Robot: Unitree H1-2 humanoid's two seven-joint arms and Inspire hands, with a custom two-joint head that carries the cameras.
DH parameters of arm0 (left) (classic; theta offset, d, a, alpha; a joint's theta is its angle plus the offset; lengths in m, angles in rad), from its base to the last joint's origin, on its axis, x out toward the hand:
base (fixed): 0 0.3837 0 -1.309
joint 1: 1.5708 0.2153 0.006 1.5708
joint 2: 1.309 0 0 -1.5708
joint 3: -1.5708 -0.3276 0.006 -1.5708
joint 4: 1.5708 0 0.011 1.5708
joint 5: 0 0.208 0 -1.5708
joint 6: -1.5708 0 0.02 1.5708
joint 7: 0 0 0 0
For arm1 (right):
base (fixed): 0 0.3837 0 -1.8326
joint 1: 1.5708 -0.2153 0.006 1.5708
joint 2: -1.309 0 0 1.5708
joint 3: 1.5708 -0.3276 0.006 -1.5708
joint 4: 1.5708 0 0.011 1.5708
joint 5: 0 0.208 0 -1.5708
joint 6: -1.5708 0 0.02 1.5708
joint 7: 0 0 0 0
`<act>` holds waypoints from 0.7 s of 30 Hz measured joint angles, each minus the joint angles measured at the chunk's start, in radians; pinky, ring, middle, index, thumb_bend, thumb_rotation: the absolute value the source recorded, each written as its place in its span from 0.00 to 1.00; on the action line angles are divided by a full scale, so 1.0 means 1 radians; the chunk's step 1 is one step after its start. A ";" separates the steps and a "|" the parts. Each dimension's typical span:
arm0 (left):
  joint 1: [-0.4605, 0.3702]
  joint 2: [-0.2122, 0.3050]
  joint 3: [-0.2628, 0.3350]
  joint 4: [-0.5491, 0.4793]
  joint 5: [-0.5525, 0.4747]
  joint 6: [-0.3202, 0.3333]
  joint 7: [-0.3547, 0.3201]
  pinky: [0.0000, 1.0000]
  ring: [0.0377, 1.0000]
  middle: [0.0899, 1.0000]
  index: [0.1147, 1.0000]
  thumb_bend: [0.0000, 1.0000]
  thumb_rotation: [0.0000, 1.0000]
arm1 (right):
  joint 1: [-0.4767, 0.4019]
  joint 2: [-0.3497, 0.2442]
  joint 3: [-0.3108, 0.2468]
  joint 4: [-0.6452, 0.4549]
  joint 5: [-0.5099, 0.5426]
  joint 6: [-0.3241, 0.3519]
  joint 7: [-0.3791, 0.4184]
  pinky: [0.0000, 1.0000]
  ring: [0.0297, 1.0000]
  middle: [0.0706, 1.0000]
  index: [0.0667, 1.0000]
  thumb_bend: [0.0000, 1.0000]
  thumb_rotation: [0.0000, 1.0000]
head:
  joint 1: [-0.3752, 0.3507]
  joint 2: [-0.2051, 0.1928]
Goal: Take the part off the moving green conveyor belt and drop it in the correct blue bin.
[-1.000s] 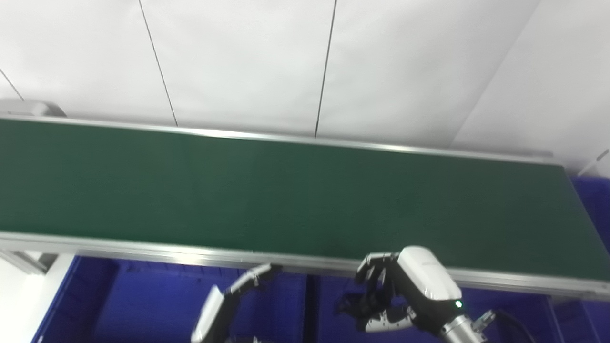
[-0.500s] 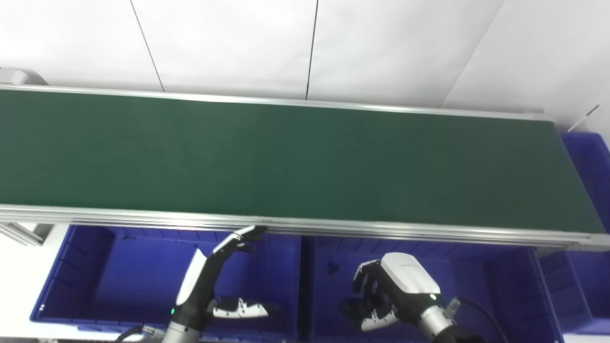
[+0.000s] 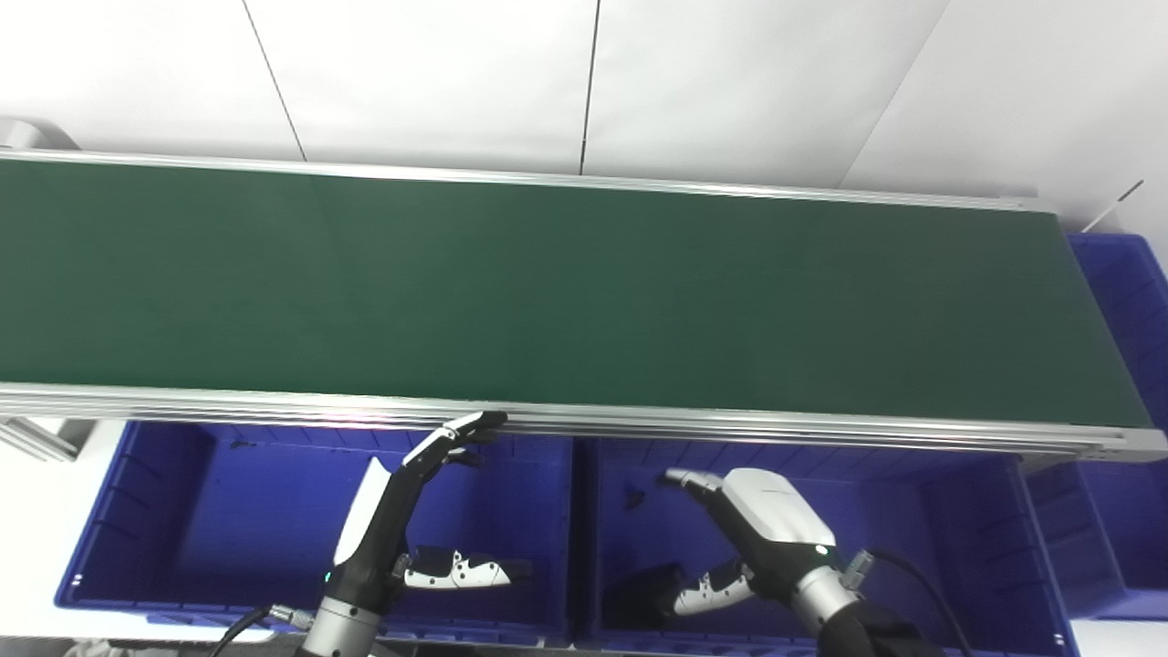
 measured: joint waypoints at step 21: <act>0.020 -0.005 0.117 0.013 -0.048 0.000 -0.192 0.72 0.81 0.85 0.82 0.77 0.18 | 0.194 0.153 -0.074 -0.007 0.404 -0.094 -0.236 0.76 0.88 0.94 0.99 0.78 0.25 | -0.017 -0.051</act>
